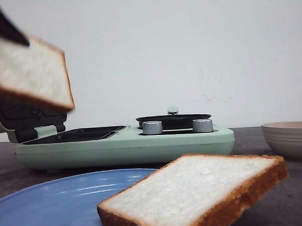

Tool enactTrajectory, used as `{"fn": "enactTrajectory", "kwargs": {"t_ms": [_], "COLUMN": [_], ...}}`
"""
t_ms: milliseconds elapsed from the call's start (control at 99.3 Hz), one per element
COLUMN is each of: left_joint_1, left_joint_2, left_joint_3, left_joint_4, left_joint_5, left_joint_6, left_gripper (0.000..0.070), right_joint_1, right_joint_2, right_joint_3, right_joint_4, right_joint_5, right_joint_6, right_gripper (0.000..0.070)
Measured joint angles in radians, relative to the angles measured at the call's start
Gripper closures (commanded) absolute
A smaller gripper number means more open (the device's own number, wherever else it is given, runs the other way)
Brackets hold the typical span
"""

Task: Make breakfast with bread and shrimp
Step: 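Grasp the nearer bread slice with the left gripper and lift it, then lower the bread slice onto the sandwich-press plate and release it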

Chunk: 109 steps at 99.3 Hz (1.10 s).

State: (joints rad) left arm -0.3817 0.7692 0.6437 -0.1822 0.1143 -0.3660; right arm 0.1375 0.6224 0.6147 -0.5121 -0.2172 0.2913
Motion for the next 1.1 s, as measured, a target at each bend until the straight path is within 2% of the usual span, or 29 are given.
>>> {"fn": "enactTrajectory", "kwargs": {"t_ms": [121,252,544,755,836,1098], "left_joint_1": [-0.012,-0.013,-0.013,-0.013,-0.013,-0.020], "left_joint_2": [0.152,0.328,0.718,0.923,0.966,1.009], "left_joint_3": [0.131,0.254,0.526,0.668,0.685,0.685], "left_joint_4": [0.038,0.108,0.141,0.141,0.141,0.134], "left_joint_5": [-0.113,-0.174,-0.277,-0.355,-0.380,-0.381], "left_joint_6": [0.222,0.430,0.749,0.901,0.932,0.997], "left_gripper": [0.0694,0.0695,0.0695,0.0695,0.0695,0.0695], "right_joint_1": [0.000,0.000,0.000,0.000,0.000,0.000], "right_joint_2": [0.000,0.000,0.000,0.000,0.000,0.000], "right_joint_3": [0.000,0.000,0.000,0.000,0.000,0.000], "right_joint_4": [0.000,0.000,-0.008,-0.029,-0.029,-0.029], "right_joint_5": [0.000,0.000,0.000,0.000,0.000,0.000], "right_joint_6": [0.000,-0.003,-0.014,-0.033,-0.033,-0.033], "right_gripper": [0.0618,0.0618,0.0618,0.0618,0.0618,0.0618]}}
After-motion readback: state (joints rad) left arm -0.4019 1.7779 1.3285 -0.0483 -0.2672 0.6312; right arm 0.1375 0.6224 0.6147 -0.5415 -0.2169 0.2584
